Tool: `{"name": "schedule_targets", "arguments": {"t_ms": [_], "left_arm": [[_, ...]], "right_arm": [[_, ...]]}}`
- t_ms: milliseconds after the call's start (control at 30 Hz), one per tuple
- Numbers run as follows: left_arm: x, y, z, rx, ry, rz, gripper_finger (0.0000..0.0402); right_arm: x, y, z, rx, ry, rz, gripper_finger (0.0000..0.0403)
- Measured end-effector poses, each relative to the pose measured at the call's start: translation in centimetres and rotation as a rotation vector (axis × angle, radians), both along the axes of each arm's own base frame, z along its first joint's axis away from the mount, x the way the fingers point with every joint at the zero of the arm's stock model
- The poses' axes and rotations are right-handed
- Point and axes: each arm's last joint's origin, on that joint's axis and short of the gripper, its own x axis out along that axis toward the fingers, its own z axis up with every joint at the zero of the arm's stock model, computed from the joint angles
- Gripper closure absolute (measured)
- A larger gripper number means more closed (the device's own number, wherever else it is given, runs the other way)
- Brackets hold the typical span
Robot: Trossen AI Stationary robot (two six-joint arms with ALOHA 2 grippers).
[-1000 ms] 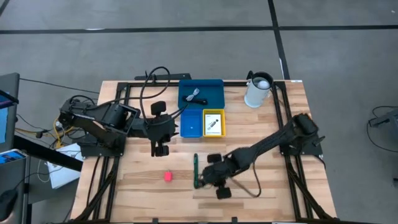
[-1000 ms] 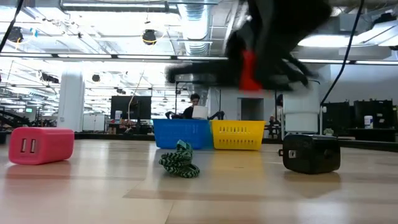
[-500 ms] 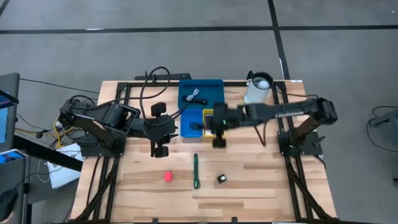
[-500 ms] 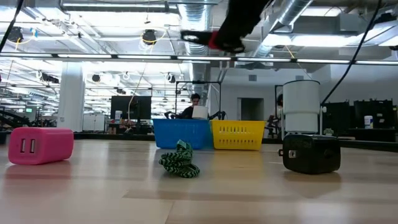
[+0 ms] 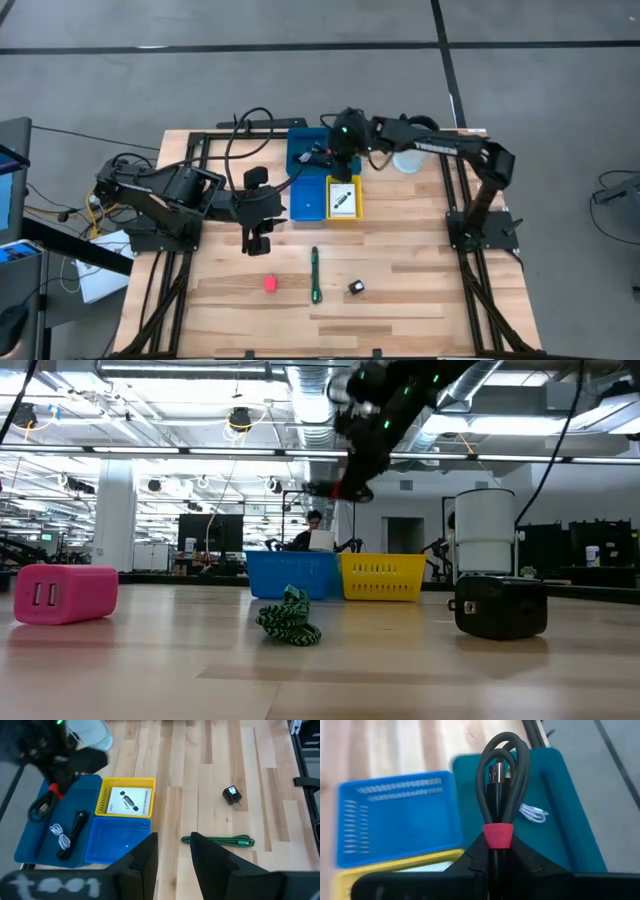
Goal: Pick and place items into bin
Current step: Put the black charger cable into the dark blue bin, then put the green charger cable into the dark blue bin
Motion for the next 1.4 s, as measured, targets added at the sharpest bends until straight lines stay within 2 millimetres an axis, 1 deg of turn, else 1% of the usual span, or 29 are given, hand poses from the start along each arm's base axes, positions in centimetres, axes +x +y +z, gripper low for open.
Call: {"name": "schedule_targets", "arguments": {"t_ms": [167,300,433,600,733,900,1033,1167,1267,1400], "left_arm": [[0.0,0.0,0.0,-0.005,-0.001,0.001,0.0297],[0.0,0.0,0.0,-0.005,-0.001,0.001,0.0297],[0.0,0.0,0.0,-0.005,-0.001,0.001,0.0297],[0.0,0.0,0.0,-0.004,-0.001,0.002,0.0297],[0.0,0.0,0.0,-0.004,0.000,0.001,0.0297],[0.0,0.0,0.0,0.014,0.003,-0.018,0.0297],[0.0,0.0,0.0,0.019,0.005,-0.022,0.0297],[0.0,0.0,0.0,0.021,0.008,-0.024,0.0297],[-0.3,0.1,-0.2,0.083,0.052,-0.075,0.0297],[-0.8,0.3,-0.6,0.255,0.157,-0.245,0.0297]], "right_arm": [[0.4,-3.3,-2.1,0.014,0.043,-0.056,0.0358],[0.7,-4.7,-3.6,0.027,0.077,-0.080,0.0344],[1.1,-5.4,-4.1,0.020,0.088,-0.096,0.0335],[1.2,-5.3,-4.0,-0.014,0.101,-0.117,0.0318],[1.1,-5.2,-3.9,-0.008,0.103,-0.120,0.0293],[1.1,-5.2,-3.8,-0.009,0.100,-0.121,0.0251],[1.2,-4.7,-3.9,-0.006,0.116,-0.110,0.0217],[1.0,-3.2,-3.3,0.023,0.155,-0.095,0.0195],[0.6,-1.4,-2.5,0.051,0.230,-0.066,0.0187],[0.1,1.9,-0.6,0.107,0.326,-0.039,0.0186]]}}
